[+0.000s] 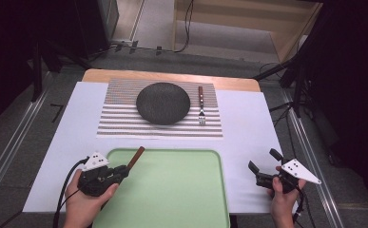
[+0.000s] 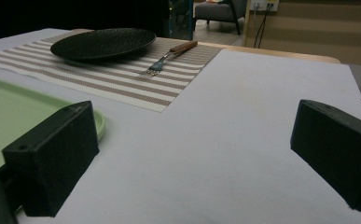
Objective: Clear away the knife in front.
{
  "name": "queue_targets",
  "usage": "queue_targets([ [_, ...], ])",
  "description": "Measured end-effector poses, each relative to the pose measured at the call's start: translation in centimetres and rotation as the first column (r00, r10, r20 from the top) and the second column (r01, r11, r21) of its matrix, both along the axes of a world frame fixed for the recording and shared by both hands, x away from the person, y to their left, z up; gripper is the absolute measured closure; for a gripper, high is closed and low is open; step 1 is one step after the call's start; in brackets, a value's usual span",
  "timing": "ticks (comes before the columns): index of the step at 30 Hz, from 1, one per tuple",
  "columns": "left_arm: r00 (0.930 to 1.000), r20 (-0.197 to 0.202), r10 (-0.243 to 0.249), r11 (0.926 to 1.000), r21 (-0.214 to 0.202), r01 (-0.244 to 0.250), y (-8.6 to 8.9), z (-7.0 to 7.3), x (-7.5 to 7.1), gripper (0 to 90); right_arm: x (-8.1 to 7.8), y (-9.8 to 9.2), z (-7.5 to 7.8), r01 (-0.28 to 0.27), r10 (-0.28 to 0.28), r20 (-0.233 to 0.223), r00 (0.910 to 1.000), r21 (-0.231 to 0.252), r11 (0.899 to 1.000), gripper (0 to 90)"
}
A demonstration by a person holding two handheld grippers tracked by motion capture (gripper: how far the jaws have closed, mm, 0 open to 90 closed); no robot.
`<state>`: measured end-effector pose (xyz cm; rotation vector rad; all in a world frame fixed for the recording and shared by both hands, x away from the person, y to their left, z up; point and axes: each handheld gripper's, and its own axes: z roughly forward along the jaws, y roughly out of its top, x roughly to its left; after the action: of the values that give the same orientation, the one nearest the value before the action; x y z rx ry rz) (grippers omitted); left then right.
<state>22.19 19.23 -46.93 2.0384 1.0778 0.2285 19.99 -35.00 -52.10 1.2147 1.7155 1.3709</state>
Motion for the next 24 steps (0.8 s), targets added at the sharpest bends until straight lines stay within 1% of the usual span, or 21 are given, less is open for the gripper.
queue_targets([
  [2,0.9999,-0.014,0.005,1.0,-0.004,-0.005,0.2,-0.5,-0.2,76.7,0.0,0.0,0.0,0.001,-0.001,-0.001,1.0,0.0,1.0,0.0],
  [5,0.9996,-0.022,0.016,0.9999,0.005,-0.016,0.4,-1.0,-0.3,76.7,0.0,0.0,0.0,0.0,0.0,0.0,1.0,-0.001,1.0,0.0],
  [8,0.999,-0.036,0.025,0.9996,0.012,-0.025,0.5,-1.4,-0.2,76.7,0.0,0.0,0.0,0.0,0.0,0.0,1.0,-0.005,1.0,0.0],
  [10,0.9988,-0.036,0.033,0.9992,0.026,-0.032,0.6,-1.6,-0.1,76.7,0.0,0.0,0.0,0.0,0.0,-0.001,1.0,-0.006,1.0,0.0],
  [13,0.9979,-0.051,0.041,0.999,0.02,-0.04,0.8,-1.9,0.1,76.7,0.0,0.0,0.0,0.0,0.0,-0.001,1.0,-0.004,1.0,0.0],
  [16,0.9969,-0.066,0.043,0.9988,0.027,-0.041,0.8,-2.2,0.2,76.6,0.0,0.0,0.0,-0.001,0.001,-0.001,1.0,-0.007,1.0,0.0],
  [19,0.9962,-0.068,0.055,0.9978,0.04,-0.053,0.7,-2.5,0.3,76.5,0.0,0.0,0.0,0.001,-0.001,-0.003,1.0,-0.009,1.0,0.0],
  [22,0.9952,-0.077,0.061,0.9976,0.039,-0.058,0.8,-2.6,0.4,76.4,0.0,0.0,0.0,0.001,-0.001,-0.003,1.0,-0.009,1.0,0.0],
  [24,0.9947,-0.085,0.059,0.9981,0.023,-0.057,1.0,-2.8,0.6,76.3,0.0,0.0,0.0,0.0,0.0,-0.002,1.0,-0.009,1.0,0.0],
])
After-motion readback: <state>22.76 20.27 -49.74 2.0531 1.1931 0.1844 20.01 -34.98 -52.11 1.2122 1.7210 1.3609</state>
